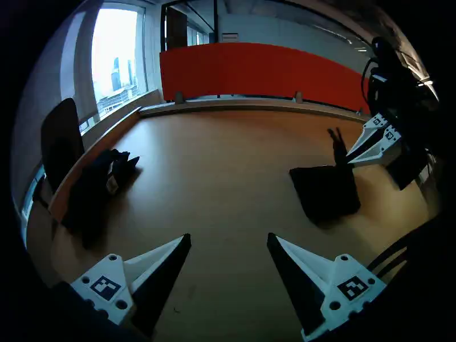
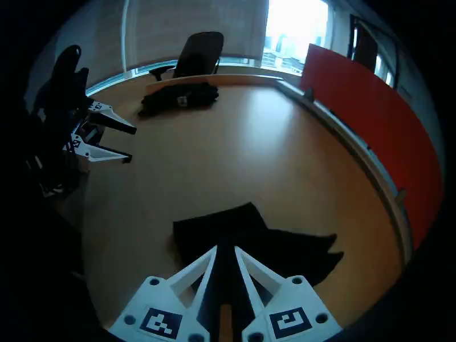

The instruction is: Fold towel

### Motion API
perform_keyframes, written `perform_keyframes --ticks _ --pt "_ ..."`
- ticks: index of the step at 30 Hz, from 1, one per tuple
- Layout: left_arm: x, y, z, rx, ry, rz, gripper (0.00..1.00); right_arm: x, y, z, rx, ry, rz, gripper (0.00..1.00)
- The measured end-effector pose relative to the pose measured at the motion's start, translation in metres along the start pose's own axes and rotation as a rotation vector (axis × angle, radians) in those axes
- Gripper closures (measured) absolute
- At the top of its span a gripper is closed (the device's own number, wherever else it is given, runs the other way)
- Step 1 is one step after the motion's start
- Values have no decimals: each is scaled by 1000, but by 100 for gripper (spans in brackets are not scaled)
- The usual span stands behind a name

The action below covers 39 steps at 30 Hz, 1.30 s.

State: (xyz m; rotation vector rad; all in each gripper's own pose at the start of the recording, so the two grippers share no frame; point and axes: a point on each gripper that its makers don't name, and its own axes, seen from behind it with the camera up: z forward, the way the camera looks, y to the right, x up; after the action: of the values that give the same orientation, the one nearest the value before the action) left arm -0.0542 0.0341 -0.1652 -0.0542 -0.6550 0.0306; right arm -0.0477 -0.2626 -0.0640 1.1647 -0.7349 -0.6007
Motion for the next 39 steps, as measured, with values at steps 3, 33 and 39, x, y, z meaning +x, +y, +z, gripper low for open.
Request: perform_keyframes --ticks 3,33,39 --pt "-4 -3 0 6 -5 -13 0 -1 -14 25 46 -21 -12 94" --pt "-2 -6 12 -3 -17 10 0 -15 -24 50 91 -38 19 56" --pt "2 -5 13 -8 -14 14 0 -16 -23 46 82 -23 40 31"
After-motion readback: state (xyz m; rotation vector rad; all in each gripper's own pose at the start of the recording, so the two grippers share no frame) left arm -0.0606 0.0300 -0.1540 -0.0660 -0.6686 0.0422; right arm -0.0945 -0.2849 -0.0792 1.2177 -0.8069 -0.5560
